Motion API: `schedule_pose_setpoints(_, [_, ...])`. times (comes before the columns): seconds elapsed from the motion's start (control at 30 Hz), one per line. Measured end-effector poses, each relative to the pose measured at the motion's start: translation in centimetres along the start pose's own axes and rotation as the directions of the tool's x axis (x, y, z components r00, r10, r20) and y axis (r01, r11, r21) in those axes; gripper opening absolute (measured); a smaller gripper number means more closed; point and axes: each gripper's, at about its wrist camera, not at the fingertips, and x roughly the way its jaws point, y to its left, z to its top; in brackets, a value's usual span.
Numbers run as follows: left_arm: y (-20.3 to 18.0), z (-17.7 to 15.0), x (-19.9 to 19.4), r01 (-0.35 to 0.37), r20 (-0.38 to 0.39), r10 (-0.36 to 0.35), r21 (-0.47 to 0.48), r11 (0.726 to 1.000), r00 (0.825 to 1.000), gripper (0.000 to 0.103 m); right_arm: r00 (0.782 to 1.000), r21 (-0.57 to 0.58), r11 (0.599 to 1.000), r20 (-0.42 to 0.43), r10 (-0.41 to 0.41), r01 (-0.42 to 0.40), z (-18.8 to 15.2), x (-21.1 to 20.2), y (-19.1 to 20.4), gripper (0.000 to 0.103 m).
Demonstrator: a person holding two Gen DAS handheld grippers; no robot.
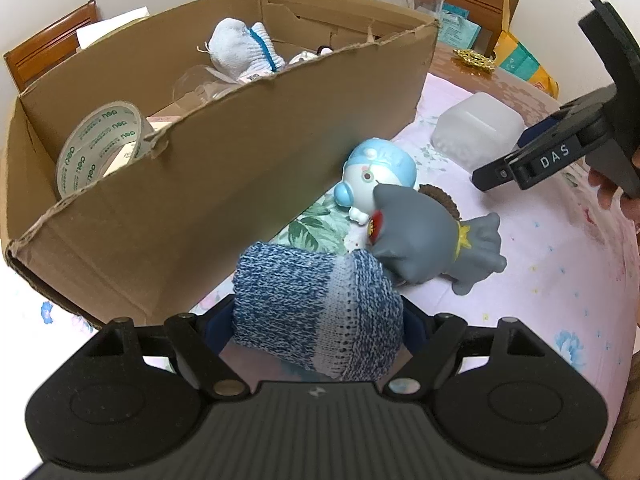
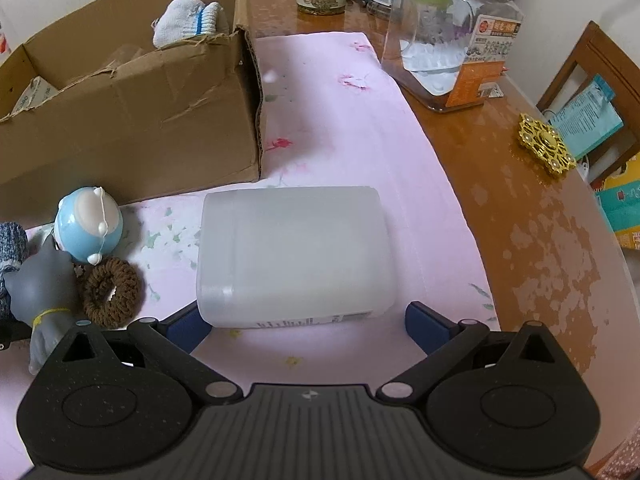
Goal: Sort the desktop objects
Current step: 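Grasp the white plastic container with the right gripper while the left holds the sock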
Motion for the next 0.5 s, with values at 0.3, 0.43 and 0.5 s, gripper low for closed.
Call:
schedule_pose_setpoints(0.3, [-0.2,0.2,0.1,-0.008,-0.005,0.008,0.004,1.000,1.000,0.081,0.999,-0.063,0.997,0.005,0.037,-0.036,0.0,-0.5,0.1,0.103])
schedule_pose_setpoints(0.43, [-0.2,0.2,0.1,-0.012,-0.005,0.012,0.000,1.000,1.000,0.081,0.996,-0.072,0.997,0.082,0.028,-0.022,0.9,-1.8,0.1,0.103])
schedule_pose_setpoints(0.5, [-0.2,0.2,0.1,-0.015,-0.006,0.014,-0.003,1.000,1.000,0.081,0.995,-0.080,0.997,0.092,0.030,-0.023,1.5,-1.8,0.3,0.103])
